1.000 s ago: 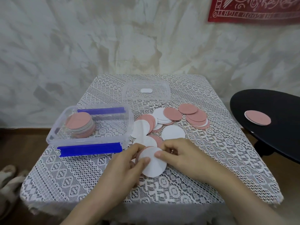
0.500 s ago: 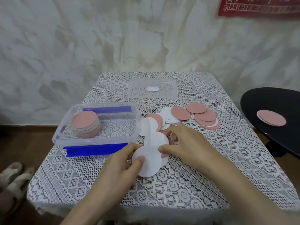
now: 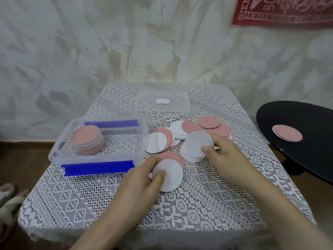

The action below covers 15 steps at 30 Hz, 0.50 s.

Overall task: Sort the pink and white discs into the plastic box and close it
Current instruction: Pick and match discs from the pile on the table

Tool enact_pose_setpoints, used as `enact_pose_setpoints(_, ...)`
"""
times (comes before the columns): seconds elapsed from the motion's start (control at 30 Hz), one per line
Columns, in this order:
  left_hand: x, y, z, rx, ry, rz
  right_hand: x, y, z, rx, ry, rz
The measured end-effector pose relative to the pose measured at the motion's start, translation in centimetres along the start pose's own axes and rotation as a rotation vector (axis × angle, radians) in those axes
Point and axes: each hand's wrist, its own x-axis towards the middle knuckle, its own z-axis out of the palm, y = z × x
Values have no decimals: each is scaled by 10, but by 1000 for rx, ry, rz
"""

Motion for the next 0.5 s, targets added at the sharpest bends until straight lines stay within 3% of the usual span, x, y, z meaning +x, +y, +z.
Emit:
enact_pose_setpoints(0.2,-6,5,1,-73,-19,37,-26,-10,-8,127,-281,38)
enact_pose_setpoints(0.5,-21,9,-6,-117,-49,126,-53,-32,35,-169,-129,-205)
